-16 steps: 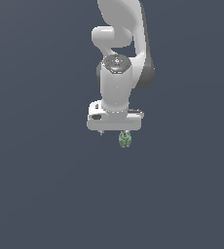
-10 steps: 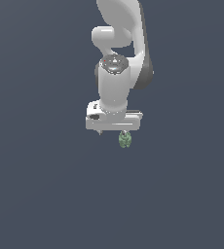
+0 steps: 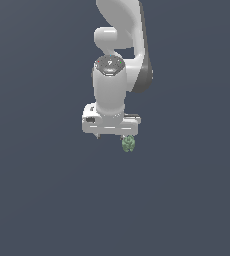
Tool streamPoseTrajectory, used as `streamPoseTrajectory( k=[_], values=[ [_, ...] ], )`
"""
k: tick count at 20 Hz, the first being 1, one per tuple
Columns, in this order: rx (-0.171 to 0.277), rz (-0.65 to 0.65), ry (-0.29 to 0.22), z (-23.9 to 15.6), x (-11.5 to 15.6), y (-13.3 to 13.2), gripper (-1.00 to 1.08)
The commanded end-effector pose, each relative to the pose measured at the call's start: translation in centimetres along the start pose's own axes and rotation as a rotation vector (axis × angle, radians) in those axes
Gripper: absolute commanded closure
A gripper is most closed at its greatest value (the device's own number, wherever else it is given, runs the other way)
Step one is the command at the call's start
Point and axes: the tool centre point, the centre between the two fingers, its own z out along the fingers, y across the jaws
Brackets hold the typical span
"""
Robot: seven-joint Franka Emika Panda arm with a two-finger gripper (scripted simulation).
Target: Pick up the object and move it to a goal position.
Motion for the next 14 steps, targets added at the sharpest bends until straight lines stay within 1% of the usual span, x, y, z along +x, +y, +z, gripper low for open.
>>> streamPoseTrajectory(
  k=[1, 8, 14],
  values=[
    [0.001, 0.006, -0.001, 0.1, -0.1, -0.2, -0.92],
    [0.004, 0.066, -0.004, 1.0, -0.6, -1.2, -0.92],
    [0.008, 0.159, -0.009, 2.3, -1.6, -2.8, -0.92]
  ],
)
